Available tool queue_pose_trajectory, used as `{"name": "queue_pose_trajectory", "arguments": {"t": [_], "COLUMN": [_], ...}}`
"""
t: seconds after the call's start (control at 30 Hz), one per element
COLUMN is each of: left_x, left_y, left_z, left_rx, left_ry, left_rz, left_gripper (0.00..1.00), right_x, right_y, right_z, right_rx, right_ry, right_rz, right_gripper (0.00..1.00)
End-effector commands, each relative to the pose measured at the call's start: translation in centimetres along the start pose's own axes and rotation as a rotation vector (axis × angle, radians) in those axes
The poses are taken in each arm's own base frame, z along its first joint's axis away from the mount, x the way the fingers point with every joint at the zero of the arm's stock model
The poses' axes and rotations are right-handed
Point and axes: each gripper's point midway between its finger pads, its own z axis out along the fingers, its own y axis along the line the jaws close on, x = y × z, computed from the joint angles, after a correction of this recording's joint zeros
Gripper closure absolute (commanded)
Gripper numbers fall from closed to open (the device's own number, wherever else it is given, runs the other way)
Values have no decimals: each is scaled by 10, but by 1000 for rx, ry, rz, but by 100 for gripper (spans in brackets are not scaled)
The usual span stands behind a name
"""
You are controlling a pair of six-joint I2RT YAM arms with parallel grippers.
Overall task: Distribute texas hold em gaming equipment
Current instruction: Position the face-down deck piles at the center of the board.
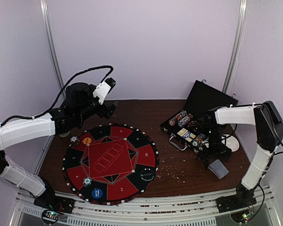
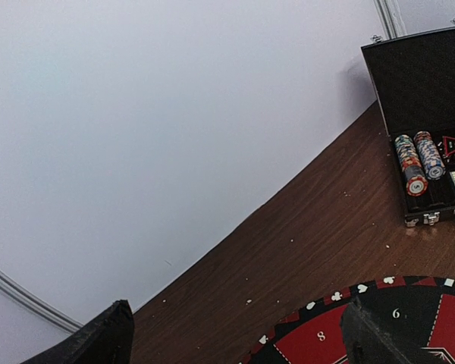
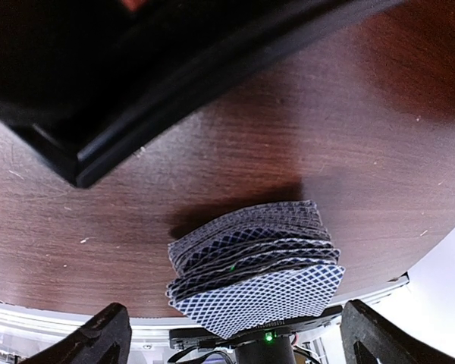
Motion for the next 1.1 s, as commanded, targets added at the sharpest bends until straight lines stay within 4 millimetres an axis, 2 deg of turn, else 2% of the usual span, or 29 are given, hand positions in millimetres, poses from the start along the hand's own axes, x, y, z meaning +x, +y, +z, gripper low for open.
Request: {"name": "queue_pose_trajectory", "arguments": {"t": [0.0, 0.17, 0.33, 0.47, 0.57, 0.67, 0.8, 0.93, 1.07], "left_x": [-12, -12, -13, -14, -15, -17, -18, -18, -17], "left_y": [8, 9, 9, 11, 11, 9, 10, 8, 6], "left_z": [-3, -3, -4, -6, -8, -10, -12, -15, -15], "left_rx": [-20, -21, -19, -22, -15, -4, -4, 8, 16], "left_ry": [-59, -60, -64, -65, -72, -81, -87, -100, -100], "left_rz": [-6, -4, -4, -9, -16, -22, -28, -32, -33], "left_gripper": [2, 2, 2, 2, 2, 2, 2, 2, 2], "right_x": [-5, -10, -11, -16, -19, -16, 11, 15, 16], "right_y": [-12, -14, -17, -13, -22, -24, -46, -38, -40], "right_z": [19, -10, -53, -82, -97, -96, -81, -64, -51], "right_rx": [54, 30, 10, -73, -99, -172, -120, -211, -208], "right_ry": [20, -76, -184, -308, -423, -494, -488, -468, -434], "right_rz": [42, 52, 81, 190, 363, 554, 779, 929, 1047], "right_gripper": [2, 2, 2, 0, 0, 0, 0, 0, 0]}}
